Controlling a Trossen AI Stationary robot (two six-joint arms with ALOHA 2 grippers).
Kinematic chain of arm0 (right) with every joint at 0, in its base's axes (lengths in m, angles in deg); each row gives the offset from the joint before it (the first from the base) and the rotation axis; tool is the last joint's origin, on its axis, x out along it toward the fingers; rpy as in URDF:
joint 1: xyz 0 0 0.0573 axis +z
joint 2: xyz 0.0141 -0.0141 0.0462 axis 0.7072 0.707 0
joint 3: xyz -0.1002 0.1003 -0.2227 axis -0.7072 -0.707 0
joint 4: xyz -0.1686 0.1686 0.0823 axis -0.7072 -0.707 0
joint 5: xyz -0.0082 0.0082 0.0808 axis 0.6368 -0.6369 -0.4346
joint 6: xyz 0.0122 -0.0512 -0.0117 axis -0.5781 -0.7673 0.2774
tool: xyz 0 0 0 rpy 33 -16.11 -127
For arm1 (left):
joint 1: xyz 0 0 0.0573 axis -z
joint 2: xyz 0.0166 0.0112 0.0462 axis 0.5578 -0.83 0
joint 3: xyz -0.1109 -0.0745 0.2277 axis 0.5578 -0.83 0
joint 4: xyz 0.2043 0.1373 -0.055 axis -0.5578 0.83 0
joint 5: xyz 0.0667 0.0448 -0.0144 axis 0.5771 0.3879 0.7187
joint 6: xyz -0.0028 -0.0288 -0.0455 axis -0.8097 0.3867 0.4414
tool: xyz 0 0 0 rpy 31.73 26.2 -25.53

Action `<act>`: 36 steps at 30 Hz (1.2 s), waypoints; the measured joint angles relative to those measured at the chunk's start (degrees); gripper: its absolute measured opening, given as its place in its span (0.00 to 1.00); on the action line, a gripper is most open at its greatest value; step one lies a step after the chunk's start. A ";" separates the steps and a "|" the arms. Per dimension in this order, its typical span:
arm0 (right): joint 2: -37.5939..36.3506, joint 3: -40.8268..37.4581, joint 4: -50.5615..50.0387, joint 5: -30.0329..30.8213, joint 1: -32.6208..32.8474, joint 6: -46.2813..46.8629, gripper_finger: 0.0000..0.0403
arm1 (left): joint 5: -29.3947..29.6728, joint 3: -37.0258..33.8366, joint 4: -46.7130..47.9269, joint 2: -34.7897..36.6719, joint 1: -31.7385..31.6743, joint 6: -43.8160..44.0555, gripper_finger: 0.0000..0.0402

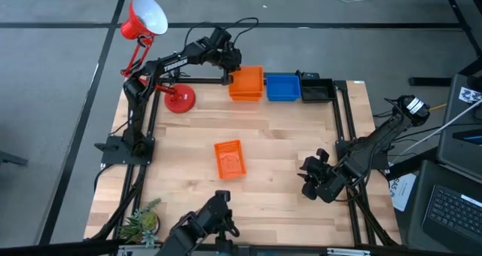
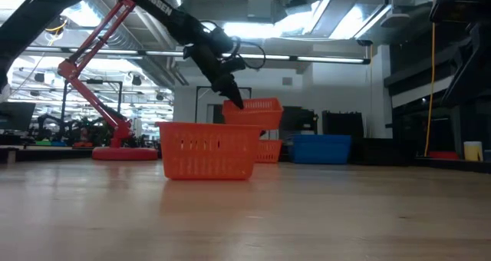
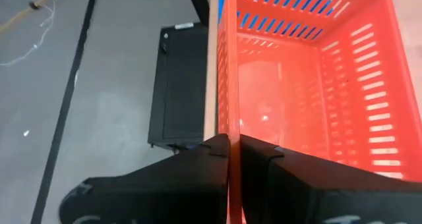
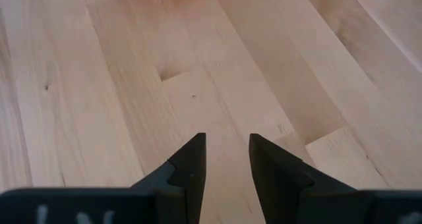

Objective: Stack baskets by color
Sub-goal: Stack the middle orange bin on the top orange bin

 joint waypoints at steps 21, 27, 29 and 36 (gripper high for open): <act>-0.02 0.00 0.33 0.03 0.00 0.00 0.29 | 1.16 0.02 2.07 0.09 2.31 -0.02 0.10; -0.02 0.00 0.31 0.02 0.00 0.01 0.29 | 1.18 0.02 2.06 0.09 2.25 0.07 0.17; -0.02 -0.02 0.31 0.02 0.00 0.01 0.29 | 1.19 0.02 2.06 0.09 2.24 0.09 0.19; -0.02 -0.02 0.29 0.02 0.00 0.00 0.29 | 1.18 0.02 -0.82 0.09 2.61 3.97 0.21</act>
